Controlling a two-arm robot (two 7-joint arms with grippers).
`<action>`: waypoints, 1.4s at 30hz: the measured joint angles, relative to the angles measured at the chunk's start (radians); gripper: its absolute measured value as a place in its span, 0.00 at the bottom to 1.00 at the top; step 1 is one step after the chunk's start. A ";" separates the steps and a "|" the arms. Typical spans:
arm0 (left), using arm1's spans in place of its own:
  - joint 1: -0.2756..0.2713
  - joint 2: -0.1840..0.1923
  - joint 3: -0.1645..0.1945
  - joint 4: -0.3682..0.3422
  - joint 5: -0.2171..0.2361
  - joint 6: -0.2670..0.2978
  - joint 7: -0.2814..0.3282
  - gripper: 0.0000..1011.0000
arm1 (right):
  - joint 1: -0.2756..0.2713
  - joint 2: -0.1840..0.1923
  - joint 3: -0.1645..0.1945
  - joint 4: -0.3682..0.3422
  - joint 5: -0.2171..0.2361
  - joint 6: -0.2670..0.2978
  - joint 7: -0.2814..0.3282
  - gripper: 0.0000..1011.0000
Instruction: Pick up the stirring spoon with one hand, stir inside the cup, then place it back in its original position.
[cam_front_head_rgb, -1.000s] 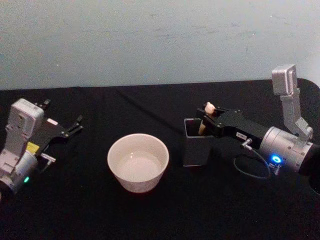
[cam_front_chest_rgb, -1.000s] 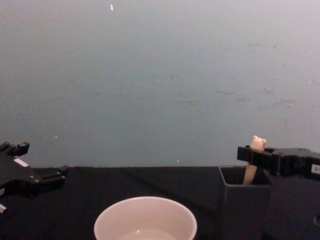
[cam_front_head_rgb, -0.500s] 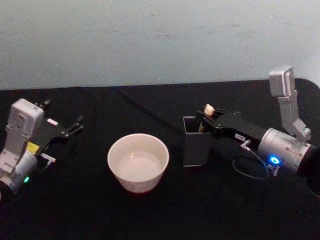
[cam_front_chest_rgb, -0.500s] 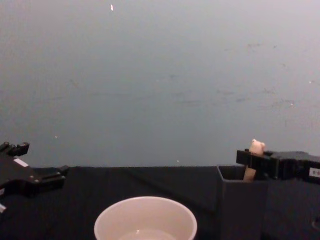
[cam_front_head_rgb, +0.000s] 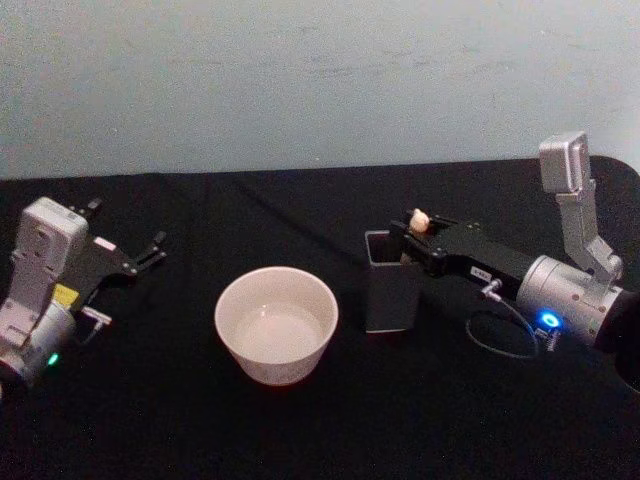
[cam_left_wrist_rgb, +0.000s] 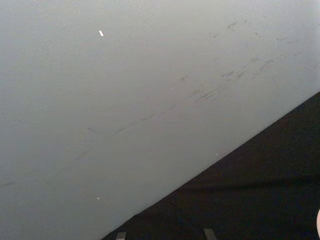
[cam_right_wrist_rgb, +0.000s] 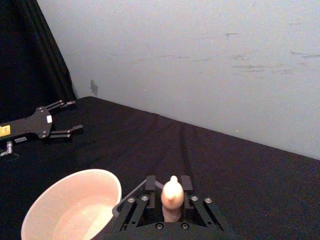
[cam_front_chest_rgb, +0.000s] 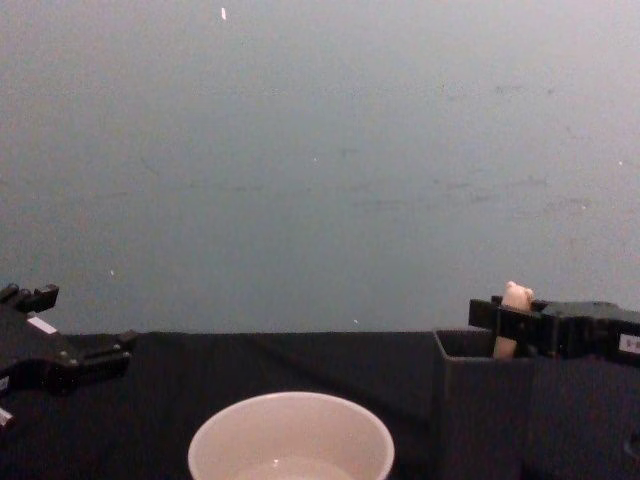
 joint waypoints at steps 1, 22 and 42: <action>0.000 0.000 0.000 0.000 0.000 0.000 0.000 0.99 | 0.000 0.000 0.000 0.000 0.000 0.000 0.000 0.29; 0.000 0.000 0.000 0.000 0.000 0.000 0.000 0.99 | 0.000 0.000 0.000 -0.001 0.002 0.000 0.000 0.94; 0.000 0.000 0.000 0.000 0.000 0.000 0.000 0.99 | -0.066 -0.066 0.105 -0.046 -0.212 -0.238 -0.284 0.99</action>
